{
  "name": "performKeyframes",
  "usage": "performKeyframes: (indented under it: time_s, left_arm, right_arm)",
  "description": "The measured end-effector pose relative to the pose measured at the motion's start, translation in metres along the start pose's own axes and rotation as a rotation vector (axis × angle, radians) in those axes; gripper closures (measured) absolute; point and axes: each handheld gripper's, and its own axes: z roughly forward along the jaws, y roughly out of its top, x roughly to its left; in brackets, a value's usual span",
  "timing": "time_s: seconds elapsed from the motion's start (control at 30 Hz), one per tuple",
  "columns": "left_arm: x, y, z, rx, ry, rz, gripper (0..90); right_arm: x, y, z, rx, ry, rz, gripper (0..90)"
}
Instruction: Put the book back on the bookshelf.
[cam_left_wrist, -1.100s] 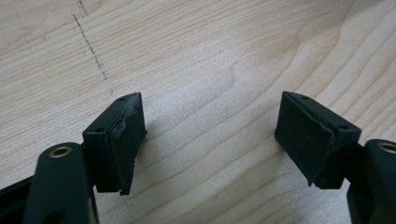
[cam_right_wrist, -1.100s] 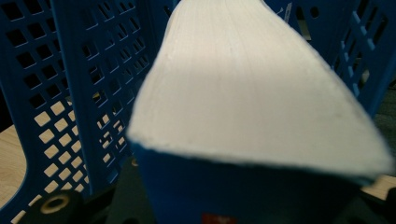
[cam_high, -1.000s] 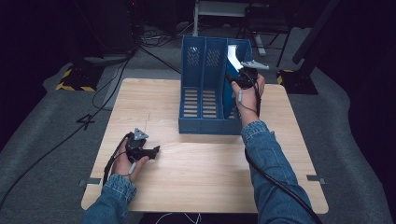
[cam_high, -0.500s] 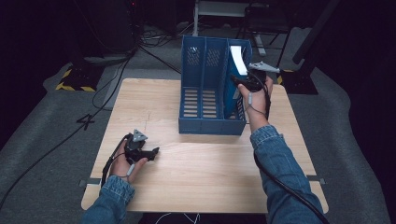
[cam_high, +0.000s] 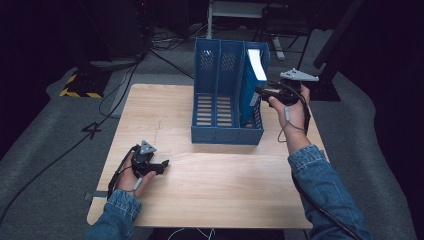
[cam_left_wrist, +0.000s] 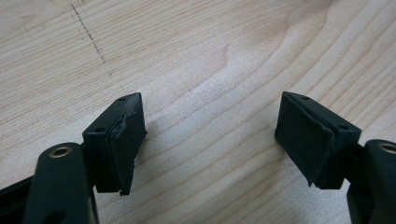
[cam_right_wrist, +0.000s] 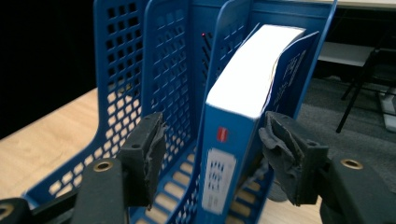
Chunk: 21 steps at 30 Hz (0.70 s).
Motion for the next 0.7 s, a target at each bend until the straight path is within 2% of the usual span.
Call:
performKeyframes:
  time_s: [0.17,0.27,0.43,0.57,0.7]
  left_arm:
    - [0.0,0.0,0.0,-0.002,-0.003,0.001,24.5]
    - [0.001,0.0,0.001,-0.002,-0.006,0.005,24.2]
    - [0.001,0.001,0.001,-0.004,-0.006,0.004,24.0]
    - [0.001,0.0,0.0,-0.001,-0.004,0.009,24.0]
    - [0.001,0.0,0.0,0.0,-0.008,0.005,24.0]
  right_arm:
    - [0.003,-0.004,-0.02,0.021,0.049,-0.007,36.9]
    - [0.005,-0.007,-0.031,0.052,0.078,-0.015,36.0]
    - [0.008,-0.014,-0.052,0.056,0.104,-0.02,34.9]
    - [0.008,-0.021,-0.066,0.079,0.091,-0.046,34.6]
    - [0.008,-0.038,-0.078,0.12,0.077,-0.052,34.1]
